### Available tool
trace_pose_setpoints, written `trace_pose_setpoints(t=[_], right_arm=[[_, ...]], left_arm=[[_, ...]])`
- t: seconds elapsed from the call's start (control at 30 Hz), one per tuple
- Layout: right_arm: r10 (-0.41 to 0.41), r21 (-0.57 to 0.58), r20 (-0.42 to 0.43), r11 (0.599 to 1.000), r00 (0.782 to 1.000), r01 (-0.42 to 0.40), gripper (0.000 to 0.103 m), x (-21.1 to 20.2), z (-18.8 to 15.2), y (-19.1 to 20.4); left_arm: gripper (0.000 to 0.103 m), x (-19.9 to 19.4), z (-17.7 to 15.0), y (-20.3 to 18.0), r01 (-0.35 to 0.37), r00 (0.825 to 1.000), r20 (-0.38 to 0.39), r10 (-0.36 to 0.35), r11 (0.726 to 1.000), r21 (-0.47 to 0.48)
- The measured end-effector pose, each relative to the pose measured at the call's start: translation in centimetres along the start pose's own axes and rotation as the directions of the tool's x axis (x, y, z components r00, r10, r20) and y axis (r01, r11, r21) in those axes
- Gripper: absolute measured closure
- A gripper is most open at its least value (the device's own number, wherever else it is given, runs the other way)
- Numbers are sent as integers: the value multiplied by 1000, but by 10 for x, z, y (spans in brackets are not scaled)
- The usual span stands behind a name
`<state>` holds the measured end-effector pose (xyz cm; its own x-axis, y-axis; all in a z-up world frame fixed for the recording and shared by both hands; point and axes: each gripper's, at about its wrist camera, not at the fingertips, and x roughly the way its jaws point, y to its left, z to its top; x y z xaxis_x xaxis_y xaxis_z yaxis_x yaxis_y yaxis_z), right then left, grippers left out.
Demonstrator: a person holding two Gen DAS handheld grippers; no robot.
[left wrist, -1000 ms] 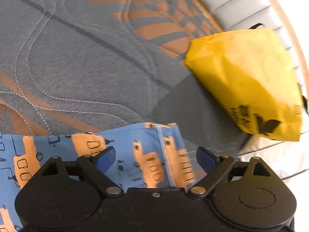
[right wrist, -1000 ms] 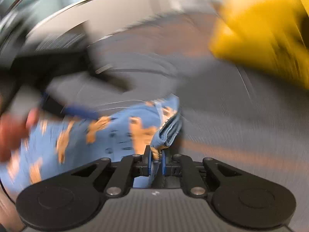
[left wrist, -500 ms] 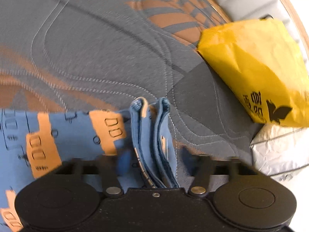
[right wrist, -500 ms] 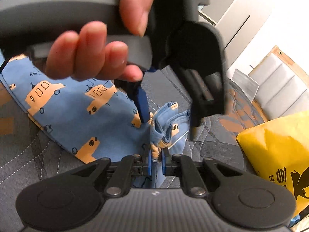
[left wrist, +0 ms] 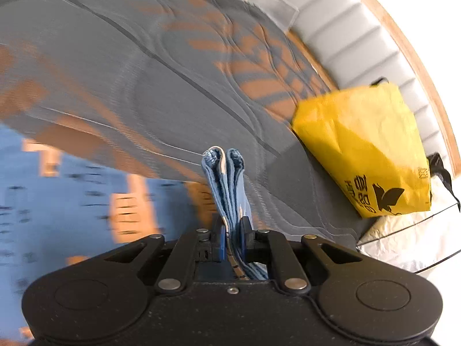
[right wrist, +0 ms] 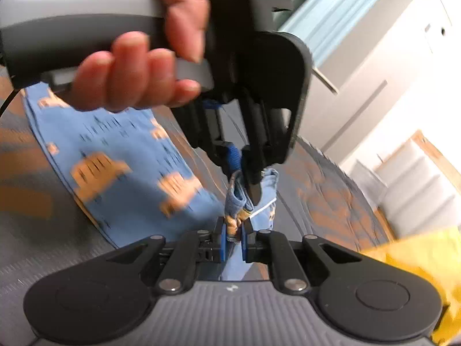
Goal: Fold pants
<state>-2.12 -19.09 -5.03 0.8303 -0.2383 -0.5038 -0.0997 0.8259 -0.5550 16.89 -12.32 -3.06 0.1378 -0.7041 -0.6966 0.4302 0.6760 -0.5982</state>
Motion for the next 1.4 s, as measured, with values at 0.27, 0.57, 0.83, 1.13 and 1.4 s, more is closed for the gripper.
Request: trace_pose_setpoints(t=[0.27, 0.57, 0.83, 1.13, 1.4], right_arm=[[199, -31, 66, 980, 978, -197, 92, -11, 49, 44], [311, -32, 12, 950, 950, -311, 92, 16, 74, 92], [315, -26, -31, 948, 948, -316, 92, 31, 73, 109], [339, -7, -53, 941, 939, -340, 90, 47, 65, 116], [337, 3, -48, 941, 940, -337, 90, 47, 63, 114]], left_arm=[[93, -75, -25, 54, -83, 992, 100, 79, 996, 43], [92, -75, -29, 108, -173, 982, 71, 173, 985, -7], [92, -58, -32, 124, -186, 982, 44, 184, 982, 32], [81, -47, -33, 126, -237, 971, 20, 236, 970, 45], [79, -45, -35, 125, -240, 971, 14, 239, 969, 55]])
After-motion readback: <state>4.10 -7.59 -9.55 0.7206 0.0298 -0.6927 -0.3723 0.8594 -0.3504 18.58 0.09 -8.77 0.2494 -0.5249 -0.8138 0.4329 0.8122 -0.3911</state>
